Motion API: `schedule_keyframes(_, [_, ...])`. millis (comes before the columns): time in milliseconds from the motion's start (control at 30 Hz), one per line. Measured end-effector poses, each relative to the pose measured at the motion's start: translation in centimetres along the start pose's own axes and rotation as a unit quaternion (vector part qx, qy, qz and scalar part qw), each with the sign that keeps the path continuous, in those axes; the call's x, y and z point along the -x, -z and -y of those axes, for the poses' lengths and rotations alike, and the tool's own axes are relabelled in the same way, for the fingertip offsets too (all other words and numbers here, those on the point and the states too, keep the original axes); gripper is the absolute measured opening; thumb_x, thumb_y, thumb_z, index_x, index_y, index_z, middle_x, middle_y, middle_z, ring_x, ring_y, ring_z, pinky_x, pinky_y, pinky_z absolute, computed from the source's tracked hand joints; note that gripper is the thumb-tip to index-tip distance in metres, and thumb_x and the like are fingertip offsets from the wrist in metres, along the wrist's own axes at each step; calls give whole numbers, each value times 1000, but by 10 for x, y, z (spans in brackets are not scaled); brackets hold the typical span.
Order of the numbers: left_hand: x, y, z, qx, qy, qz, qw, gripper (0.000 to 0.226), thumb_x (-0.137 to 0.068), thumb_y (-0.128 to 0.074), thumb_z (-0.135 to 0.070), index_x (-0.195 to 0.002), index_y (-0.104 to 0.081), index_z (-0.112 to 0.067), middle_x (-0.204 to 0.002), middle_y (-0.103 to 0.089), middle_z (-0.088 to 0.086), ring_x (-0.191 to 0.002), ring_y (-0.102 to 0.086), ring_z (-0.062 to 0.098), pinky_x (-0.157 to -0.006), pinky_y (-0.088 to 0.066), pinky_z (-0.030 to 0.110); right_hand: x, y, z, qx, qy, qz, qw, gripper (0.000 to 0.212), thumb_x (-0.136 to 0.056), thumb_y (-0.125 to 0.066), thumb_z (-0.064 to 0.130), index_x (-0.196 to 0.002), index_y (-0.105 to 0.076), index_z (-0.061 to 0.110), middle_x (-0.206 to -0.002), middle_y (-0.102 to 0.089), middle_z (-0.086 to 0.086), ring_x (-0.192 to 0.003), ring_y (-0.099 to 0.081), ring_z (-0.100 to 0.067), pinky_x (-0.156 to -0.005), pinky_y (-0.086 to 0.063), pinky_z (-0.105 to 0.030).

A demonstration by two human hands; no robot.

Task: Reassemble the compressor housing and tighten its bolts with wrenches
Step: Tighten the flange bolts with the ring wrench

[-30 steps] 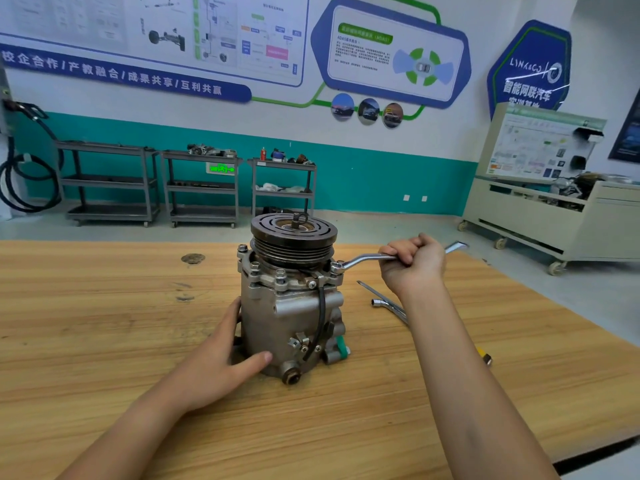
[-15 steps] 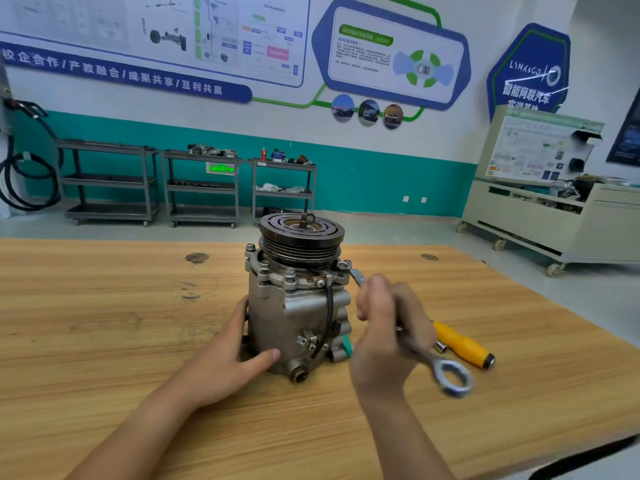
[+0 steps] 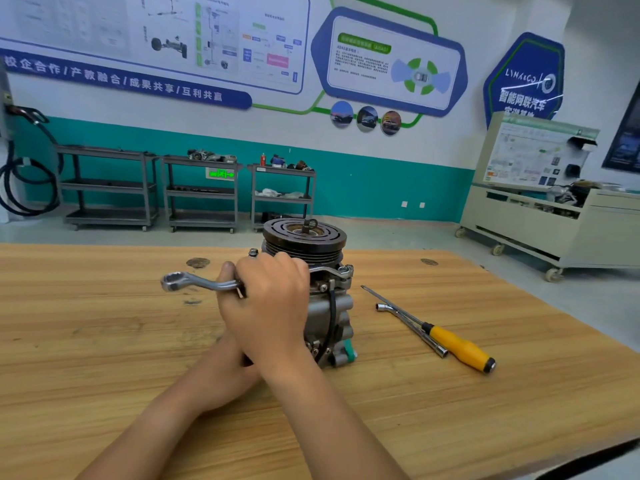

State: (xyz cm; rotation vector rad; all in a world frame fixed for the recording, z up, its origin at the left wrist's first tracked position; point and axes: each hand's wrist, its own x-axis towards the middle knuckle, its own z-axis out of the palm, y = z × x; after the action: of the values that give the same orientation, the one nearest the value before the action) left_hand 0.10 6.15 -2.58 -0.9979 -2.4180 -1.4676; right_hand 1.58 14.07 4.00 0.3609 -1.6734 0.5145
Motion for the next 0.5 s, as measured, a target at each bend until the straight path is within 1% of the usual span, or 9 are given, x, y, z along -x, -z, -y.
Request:
schedule_keyframes(100, [1,1,-4,8,5,-9,1000,38,-50,-40,-52,-77,-50,-28,-82,-52,-15,-79,-49,-25,-70,-40,2,0,-4,1,17,-21,24,999,27,-76,-57,19,-50,-54,11,-49,-48,-2,-53,-44,-22,-60,-30,-31])
schedule_keyframes(167, [0,1,-4,14,9,-1,1000,37,-48,-41,-52,-74,-51,-27,-79,-52,-14,-76,-49,-26,-69,-41,3,0,-2,3,17,-22,35,999,26,-73,-64,16,-50,-54,10,-48,-49,-3,-52,-45,-23,-59,-32,-31])
schedule_keyframes(233, [-1,0,0,8,13,16,1000,40,-52,-44,-53,-81,-54,-27,-84,-56,-12,-82,-52,-21,-70,-42,6,-2,2,2,3,-16,26,1000,30,-71,-69,15,-48,-52,9,-46,-47,-5,-50,-44,-23,-56,-33,-31])
schedule_keyframes(300, [-3,-1,10,0,23,15,1000,45,-58,-53,-51,-94,-56,-24,-93,-60,-13,-94,-57,-8,-71,-43,6,-6,15,-1,-33,-7,-5,999,39,-78,-66,17,-46,-44,12,-44,-41,-3,-48,-40,-20,-54,-32,-33])
schedule_keyframes(367, [-6,-1,20,-11,54,15,998,59,-69,-66,-44,-119,-47,-20,-106,-59,-11,-108,-57,8,-81,-44,10,-16,33,-3,-117,-27,-42,992,41,-83,-58,22,-49,-36,19,-44,-33,3,-47,-32,-11,-51,-31,-30])
schedule_keyframes(400, [-6,-1,24,-7,71,19,997,70,-73,-68,-43,-132,-35,-28,-120,-54,-13,-113,-55,10,-90,-44,17,-24,45,-3,-194,-74,-56,977,39,-83,-55,24,-49,-37,22,-45,-31,8,-46,-29,-7,-50,-30,-26])
schedule_keyframes(433, [-6,0,26,-2,82,22,996,80,-72,-69,-47,-135,-20,-44,-131,-45,-17,-117,-52,7,-99,-42,24,-34,59,-3,-293,-148,-72,942,40,-83,-55,28,-46,-41,25,-44,-32,12,-43,-29,-4,-47,-29,-22])
schedule_keyframes(467, [-6,0,27,-2,85,24,996,84,-68,-67,-54,-129,-10,-57,-135,-38,-22,-119,-50,5,-104,-40,29,-45,72,-5,-393,-225,-99,886,42,-82,-56,31,-43,-44,24,-41,-33,13,-39,-29,-2,-44,-27,-18])
schedule_keyframes(500, [-7,0,27,-7,84,23,996,85,-63,-64,-60,-122,-4,-65,-136,-34,-25,-120,-48,4,-106,-39,30,-56,84,-12,-476,-282,-133,822,43,-82,-55,32,-41,-45,23,-38,-33,12,-36,-28,-2,-41,-26,-16])
